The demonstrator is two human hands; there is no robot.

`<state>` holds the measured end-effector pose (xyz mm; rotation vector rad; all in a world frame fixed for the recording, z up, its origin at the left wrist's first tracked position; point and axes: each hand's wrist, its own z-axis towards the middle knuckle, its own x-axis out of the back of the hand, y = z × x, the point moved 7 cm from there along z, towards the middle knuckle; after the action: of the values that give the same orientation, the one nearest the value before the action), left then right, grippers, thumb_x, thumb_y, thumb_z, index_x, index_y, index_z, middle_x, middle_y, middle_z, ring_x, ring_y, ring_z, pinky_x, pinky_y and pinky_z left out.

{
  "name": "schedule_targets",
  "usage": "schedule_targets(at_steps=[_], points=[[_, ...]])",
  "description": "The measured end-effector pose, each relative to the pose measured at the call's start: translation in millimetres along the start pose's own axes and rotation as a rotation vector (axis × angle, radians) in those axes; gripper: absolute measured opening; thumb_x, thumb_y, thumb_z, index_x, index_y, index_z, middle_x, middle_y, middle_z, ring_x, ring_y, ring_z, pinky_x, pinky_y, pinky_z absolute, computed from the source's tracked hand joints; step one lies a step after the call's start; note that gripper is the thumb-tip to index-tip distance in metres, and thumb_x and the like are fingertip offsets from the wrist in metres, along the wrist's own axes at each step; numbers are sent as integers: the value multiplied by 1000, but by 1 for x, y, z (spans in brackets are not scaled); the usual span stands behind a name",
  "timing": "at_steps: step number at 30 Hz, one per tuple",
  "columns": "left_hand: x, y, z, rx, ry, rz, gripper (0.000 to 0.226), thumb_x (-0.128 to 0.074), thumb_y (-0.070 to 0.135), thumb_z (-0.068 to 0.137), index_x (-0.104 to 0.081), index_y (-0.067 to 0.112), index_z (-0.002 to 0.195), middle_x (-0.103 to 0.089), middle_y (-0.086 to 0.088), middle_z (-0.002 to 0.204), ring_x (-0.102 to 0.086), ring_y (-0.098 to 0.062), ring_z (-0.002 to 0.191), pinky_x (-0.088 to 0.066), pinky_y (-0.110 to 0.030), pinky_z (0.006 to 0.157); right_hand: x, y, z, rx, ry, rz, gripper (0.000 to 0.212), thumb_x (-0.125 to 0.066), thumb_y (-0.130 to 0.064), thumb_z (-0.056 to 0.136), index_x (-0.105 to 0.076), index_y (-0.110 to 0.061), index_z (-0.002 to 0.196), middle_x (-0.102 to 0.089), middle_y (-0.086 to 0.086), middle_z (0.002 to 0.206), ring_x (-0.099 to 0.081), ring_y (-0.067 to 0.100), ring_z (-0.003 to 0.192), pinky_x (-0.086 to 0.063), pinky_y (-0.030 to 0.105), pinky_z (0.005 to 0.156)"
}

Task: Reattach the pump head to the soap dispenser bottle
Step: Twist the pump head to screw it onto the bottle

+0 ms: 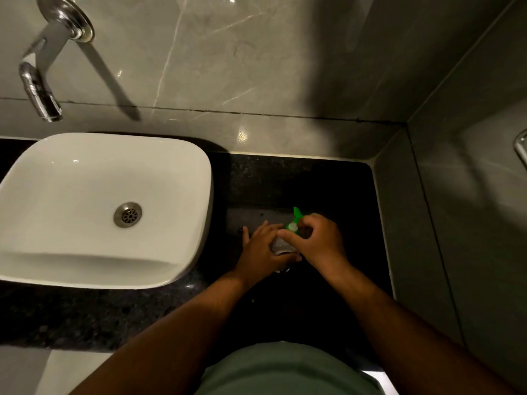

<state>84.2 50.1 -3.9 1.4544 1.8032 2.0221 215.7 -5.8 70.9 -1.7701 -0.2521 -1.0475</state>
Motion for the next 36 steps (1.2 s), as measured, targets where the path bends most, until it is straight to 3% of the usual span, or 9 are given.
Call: schedule_targets(at_steps=[8,11,16,19,21,24,27,32,36], points=[[5,3,0,-30,-36,15,58,-66,75,67,-38,67,117,-24,60,121,-14,2,136,21,-46,106,-2,-15,0,253,-293,101,27,-78,-24,78,-72,-2,93,-63,11,100,-62,22,89,-50,36,81],[2,3,2,-30,-36,34,56,-63,81,65,-46,59,114,-34,46,128,-17,-4,139,19,-50,107,4,-14,4,203,-301,83,31,-81,-29,73,-71,-7,92,-64,8,94,-62,20,85,-52,40,79],[-6,10,1,-42,-74,88,71,-55,78,65,-55,39,124,-45,14,143,-16,-7,140,19,-53,108,6,7,-7,-84,-153,-96,61,-75,-72,49,-53,-25,79,-61,-6,77,-59,14,71,-49,33,60],[0,8,0,5,-60,59,72,-54,71,65,-55,35,128,-46,13,143,-19,-14,143,16,-54,110,-9,20,-22,-173,-260,388,69,-84,-38,68,-46,-34,125,-57,-9,122,-57,10,112,-49,16,81],[3,10,0,7,-58,51,70,-61,72,65,-57,37,125,-46,16,142,-20,-15,142,14,-56,110,-12,23,-24,-161,-277,663,79,-76,-6,78,-34,-22,143,-55,1,133,-55,12,120,-52,18,88],[2,12,-3,-2,-56,39,71,-66,73,64,-59,35,124,-47,17,140,-21,-15,142,15,-56,110,-13,22,-20,-176,-197,717,73,-77,6,72,-44,-12,134,-67,3,109,-66,3,96,-55,25,85],[0,14,-5,-5,-47,26,78,-58,77,61,-60,31,124,-48,13,141,-22,-15,142,15,-55,109,-8,15,-13,-148,-99,512,76,-90,-10,60,-47,-23,121,-56,-11,99,-58,-12,83,-48,6,73],[6,9,-3,31,-21,-2,77,-60,79,61,-55,37,126,-45,23,137,-20,-10,141,15,-52,109,-14,12,-11,-107,-257,672,92,-79,-2,74,-26,-22,147,-61,-10,118,-63,0,106,-52,19,90],[2,1,-2,41,-34,-28,73,-60,81,63,-55,41,123,-47,25,136,-20,-10,141,16,-54,108,-9,12,-2,-83,-119,576,85,-86,-2,64,-41,-13,135,-60,1,79,-60,10,72,-51,23,74]])
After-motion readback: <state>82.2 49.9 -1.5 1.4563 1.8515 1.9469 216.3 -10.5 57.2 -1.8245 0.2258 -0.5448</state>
